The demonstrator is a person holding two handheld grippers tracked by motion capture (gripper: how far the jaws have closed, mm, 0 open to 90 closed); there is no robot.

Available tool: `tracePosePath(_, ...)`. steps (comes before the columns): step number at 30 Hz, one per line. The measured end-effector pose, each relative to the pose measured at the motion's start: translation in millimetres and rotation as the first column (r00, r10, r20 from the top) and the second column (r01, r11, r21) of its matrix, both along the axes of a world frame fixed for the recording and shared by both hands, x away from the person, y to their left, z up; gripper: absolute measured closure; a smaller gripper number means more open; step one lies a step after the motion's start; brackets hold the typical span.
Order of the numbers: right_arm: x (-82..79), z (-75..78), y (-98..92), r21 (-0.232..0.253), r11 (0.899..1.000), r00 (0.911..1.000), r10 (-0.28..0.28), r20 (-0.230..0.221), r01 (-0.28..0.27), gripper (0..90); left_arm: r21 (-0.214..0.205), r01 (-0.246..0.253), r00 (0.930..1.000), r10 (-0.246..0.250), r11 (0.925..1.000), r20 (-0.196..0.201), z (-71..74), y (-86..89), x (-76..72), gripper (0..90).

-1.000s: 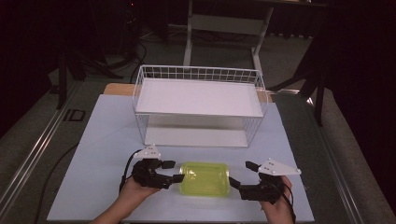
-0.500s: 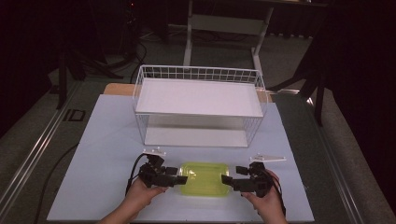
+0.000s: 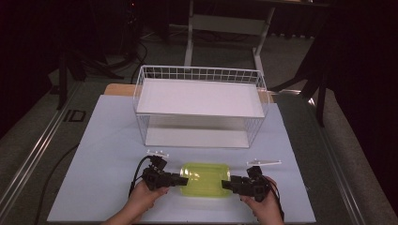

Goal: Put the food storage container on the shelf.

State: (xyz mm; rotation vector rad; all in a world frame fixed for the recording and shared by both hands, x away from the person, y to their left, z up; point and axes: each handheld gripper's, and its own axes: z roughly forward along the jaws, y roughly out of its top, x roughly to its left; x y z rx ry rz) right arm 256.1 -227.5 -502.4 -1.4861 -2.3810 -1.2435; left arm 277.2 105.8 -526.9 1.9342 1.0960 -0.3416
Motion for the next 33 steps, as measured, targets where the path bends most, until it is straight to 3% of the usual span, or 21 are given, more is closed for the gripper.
tracePosePath(4, -0.5, -3.1, -0.4, -0.004, 1.000, 0.9997, 0.006, -0.025, -0.006, 63.0, 0.007, -0.016, 0.9998, 0.016, 0.9999, 0.014, 2.3, -1.3, -3.0, 67.6)
tracePosePath(9, -1.7, -5.5, -2.7, 0.012, 1.000, 0.9988, 0.002, -0.049, -0.001, 67.6, 0.036, -0.015, 0.9992, 0.014, 0.9992, 0.037, 8.2, -4.1, -10.3, 70.1)
tracePosePath(15, -6.9, -1.3, -1.2, 0.027, 1.000, 0.9991, 0.004, -0.043, -0.003, 72.0, 0.071, -0.014, 0.9987, 0.011, 0.9974, 0.049, 14.2, -4.6, -20.1, 72.6)
tracePosePath(20, -10.0, 1.0, -0.2, 0.026, 1.000, 0.9992, -0.001, -0.040, 0.002, 75.5, 0.069, -0.033, 0.9981, 0.029, 0.9971, 0.054, 19.4, -3.0, -29.8, 75.9)
tracePosePath(23, -12.2, 6.0, 0.5, 0.019, 1.000, 0.9999, 0.002, -0.015, -0.002, 80.1, 0.082, -0.053, 0.9938, 0.044, 0.9953, 0.102, 22.9, -0.4, -34.2, 81.2)
tracePosePath(33, -7.0, 19.0, 7.5, 0.013, 1.000, 0.9994, 0.001, 0.036, -0.002, 80.4, 0.067, -0.087, 0.9890, 0.078, 0.9940, 0.126, 33.4, 4.7, -29.3, 81.7)
